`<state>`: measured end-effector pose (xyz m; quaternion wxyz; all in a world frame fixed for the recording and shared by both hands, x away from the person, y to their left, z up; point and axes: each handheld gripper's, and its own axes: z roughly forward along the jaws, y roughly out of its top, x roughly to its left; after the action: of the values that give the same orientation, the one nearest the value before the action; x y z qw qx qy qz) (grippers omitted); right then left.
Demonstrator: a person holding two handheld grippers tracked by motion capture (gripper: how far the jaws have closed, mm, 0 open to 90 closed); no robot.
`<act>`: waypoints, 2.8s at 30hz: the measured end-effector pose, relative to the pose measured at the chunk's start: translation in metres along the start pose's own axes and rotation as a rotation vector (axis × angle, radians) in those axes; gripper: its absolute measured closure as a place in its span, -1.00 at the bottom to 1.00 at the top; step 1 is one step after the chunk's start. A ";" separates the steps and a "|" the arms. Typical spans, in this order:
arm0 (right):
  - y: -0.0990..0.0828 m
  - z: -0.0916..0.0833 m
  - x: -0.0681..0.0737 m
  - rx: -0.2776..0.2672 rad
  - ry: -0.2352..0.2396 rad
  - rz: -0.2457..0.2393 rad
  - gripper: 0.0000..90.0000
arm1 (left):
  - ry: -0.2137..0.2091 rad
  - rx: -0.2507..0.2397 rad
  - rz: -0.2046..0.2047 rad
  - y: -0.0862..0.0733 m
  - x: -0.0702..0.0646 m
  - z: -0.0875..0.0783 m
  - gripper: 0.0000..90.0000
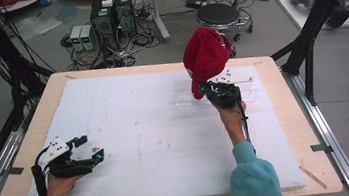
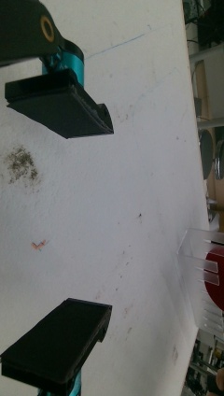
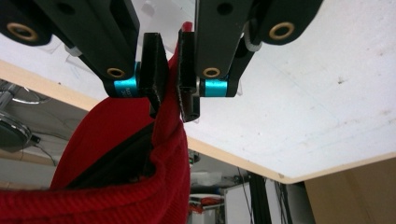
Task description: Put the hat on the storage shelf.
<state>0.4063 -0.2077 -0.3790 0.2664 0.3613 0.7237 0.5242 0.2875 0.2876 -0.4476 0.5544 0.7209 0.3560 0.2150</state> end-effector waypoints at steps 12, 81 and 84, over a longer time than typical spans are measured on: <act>-0.003 0.004 0.001 0.034 0.005 0.014 0.87 | 0.004 0.007 0.006 0.000 -0.001 0.001 -0.72; -0.122 -0.140 0.044 -0.217 -0.140 0.090 -0.75 | 0.114 -0.087 0.045 -0.005 -0.010 -0.009 -0.72; -0.122 -0.139 0.045 -0.212 -0.144 0.074 -0.75 | 0.116 -0.095 0.036 -0.006 -0.009 -0.010 -0.72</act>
<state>0.2433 -0.2738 -0.4526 0.3347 0.3942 0.6295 0.5799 0.2732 0.2882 -0.4493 0.5624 0.6865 0.3637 0.2830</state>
